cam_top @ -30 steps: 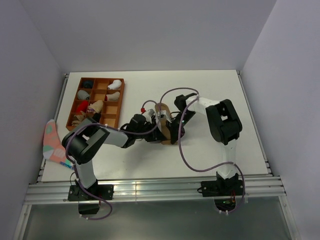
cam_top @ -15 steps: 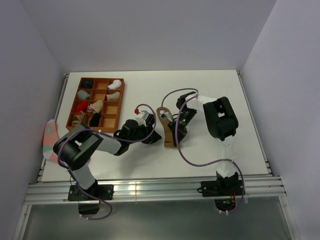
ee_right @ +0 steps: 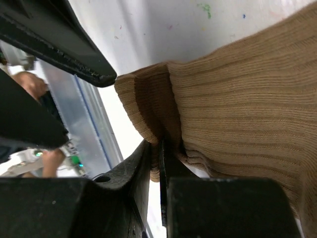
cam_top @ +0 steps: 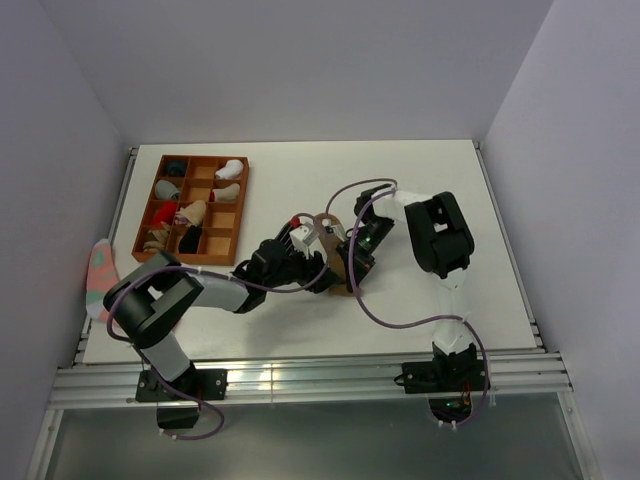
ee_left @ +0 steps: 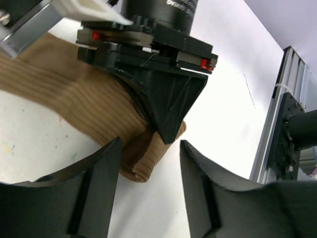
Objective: Roll the socks
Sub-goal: Roll the sock at the center of the board.
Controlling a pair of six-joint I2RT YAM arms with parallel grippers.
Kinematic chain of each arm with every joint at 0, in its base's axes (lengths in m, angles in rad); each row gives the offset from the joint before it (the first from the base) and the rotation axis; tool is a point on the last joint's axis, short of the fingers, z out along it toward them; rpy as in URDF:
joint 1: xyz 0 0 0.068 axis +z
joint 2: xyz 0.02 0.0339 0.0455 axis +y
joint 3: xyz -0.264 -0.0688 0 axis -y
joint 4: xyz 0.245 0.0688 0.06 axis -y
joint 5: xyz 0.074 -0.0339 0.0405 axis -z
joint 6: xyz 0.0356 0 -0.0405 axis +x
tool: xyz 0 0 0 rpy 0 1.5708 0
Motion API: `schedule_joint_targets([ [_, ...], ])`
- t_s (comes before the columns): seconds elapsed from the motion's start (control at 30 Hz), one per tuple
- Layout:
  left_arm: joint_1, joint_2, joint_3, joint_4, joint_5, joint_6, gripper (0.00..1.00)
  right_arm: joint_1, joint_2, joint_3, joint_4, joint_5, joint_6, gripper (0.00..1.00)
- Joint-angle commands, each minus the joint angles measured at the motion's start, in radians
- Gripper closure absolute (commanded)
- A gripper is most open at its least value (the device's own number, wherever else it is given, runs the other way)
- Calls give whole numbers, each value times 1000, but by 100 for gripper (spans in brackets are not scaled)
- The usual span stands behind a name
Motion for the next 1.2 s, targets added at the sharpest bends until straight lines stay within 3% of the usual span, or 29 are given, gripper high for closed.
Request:
schedule_joint_targets([
  [0.0,-4,25,44,14,41,78,43,-22,42,42,-37,-21,-12,89],
  [0.2,-5,105,98,-14,77,107,43,-29,54,59,-54,-27,-6,89],
  [0.87,-13,177,61,91,118,41,45,-37,57,43,-37,-25,11,89],
  [1.0,-11,205,70,101,120,18,51,-39,53,39,-22,-15,19,89],
  [1.17,-14,234,78,85,94,-15,66,-38,28,13,17,5,39,89],
])
